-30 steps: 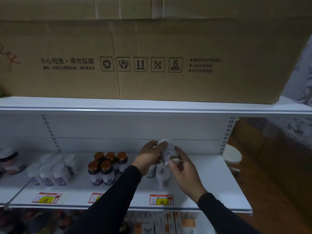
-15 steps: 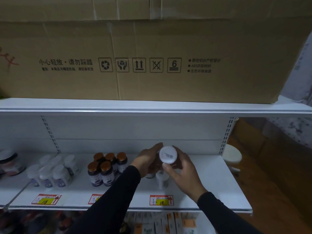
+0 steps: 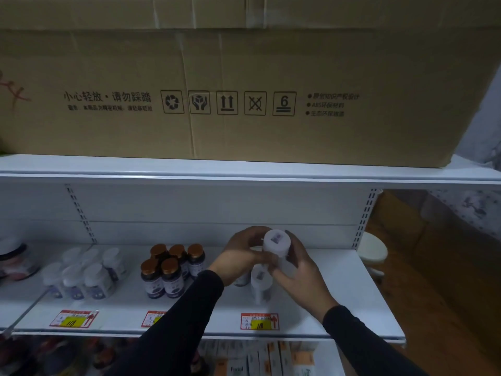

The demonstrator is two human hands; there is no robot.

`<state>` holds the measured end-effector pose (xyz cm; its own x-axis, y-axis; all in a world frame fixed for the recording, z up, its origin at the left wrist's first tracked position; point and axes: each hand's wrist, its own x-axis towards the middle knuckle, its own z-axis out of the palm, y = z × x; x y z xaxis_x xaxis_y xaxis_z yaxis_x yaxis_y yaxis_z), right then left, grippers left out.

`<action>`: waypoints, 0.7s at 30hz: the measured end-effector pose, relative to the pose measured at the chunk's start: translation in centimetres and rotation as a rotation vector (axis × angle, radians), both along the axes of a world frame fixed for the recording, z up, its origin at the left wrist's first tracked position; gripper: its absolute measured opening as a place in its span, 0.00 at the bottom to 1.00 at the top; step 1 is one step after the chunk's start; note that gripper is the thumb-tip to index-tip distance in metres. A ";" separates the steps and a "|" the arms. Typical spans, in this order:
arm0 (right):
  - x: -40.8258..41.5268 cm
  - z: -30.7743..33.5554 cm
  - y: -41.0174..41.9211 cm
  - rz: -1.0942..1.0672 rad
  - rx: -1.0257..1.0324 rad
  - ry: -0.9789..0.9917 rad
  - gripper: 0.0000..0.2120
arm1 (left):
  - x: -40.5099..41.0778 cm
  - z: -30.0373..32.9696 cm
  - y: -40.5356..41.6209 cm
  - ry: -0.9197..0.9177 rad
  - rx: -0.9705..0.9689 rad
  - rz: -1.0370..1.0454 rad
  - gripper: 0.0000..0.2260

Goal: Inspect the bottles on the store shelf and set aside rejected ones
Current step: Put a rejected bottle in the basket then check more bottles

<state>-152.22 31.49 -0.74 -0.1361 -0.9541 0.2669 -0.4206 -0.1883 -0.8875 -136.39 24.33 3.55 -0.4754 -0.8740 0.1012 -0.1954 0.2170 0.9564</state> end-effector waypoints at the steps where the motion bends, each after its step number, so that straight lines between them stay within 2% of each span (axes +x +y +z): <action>1: 0.1 0.1 -0.1 -0.010 -0.004 -0.005 0.32 | 0.0 -0.1 0.0 -0.001 0.008 -0.007 0.22; 13: 0.3 -0.1 -1.4 -0.071 -0.014 -0.044 0.25 | 0.0 -0.9 -0.2 0.029 0.032 -0.011 0.20; 17: -0.2 0.1 -1.7 -0.089 -0.014 -0.056 0.23 | 0.9 -2.0 -0.1 0.024 -0.010 0.148 0.14; 21: -1.1 -0.2 -1.9 -0.108 -0.003 -0.044 0.23 | 2.7 -3.9 0.1 -0.036 -0.088 0.289 0.15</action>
